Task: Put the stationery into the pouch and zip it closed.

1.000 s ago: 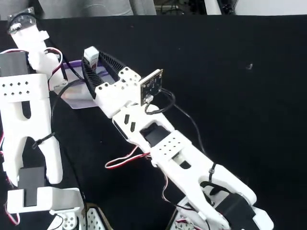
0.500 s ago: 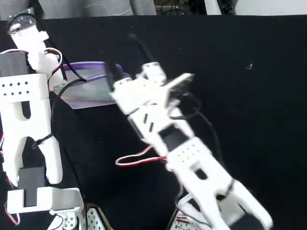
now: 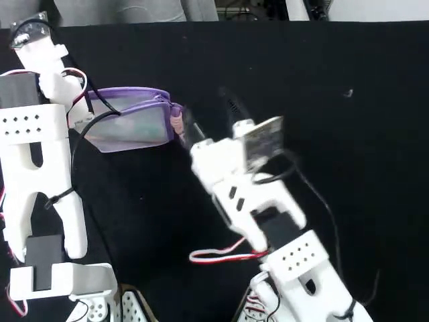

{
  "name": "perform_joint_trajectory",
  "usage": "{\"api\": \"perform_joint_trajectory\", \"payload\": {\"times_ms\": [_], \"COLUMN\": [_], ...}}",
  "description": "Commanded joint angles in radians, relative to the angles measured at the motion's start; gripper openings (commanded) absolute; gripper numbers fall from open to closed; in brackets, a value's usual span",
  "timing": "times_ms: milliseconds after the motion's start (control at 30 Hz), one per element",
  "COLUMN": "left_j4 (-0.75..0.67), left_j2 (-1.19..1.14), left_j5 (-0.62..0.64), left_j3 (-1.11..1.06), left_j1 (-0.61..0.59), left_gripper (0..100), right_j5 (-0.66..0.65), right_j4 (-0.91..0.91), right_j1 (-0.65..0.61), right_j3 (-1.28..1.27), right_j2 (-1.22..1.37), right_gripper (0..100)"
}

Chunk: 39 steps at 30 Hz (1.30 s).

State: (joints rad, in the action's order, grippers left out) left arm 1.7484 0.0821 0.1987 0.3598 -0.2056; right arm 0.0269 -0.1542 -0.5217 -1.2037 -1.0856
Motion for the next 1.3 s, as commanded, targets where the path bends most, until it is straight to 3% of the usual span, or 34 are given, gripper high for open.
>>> {"api": "perform_joint_trajectory", "payload": {"times_ms": [0, 200, 467, 967, 1267], "left_j4": [0.009, 0.009, 0.011, 0.011, 0.009], "left_j2": [-0.017, -0.015, -0.015, -0.017, -0.014], "left_j5": [0.014, 0.014, 0.014, 0.014, 0.009], "left_j3": [-0.025, -0.027, -0.027, -0.027, 0.001], "left_j1": [-0.004, -0.005, -0.005, -0.005, 0.018], "left_gripper": [3, 3, 3, 3, 3], "right_j5": [-0.072, -0.072, -0.075, -0.081, -0.081], "right_j4": [0.097, 0.239, 0.41, 0.405, 0.255], "right_j1": [-0.068, -0.072, -0.031, 0.002, 0.034], "right_j3": [-0.067, -0.11, 0.036, 0.025, 0.096], "right_j2": [-0.002, 0.114, 0.46, 0.407, 0.403], "right_gripper": [24.0, 24.0, 24.0, 1.8, 1.1]}}
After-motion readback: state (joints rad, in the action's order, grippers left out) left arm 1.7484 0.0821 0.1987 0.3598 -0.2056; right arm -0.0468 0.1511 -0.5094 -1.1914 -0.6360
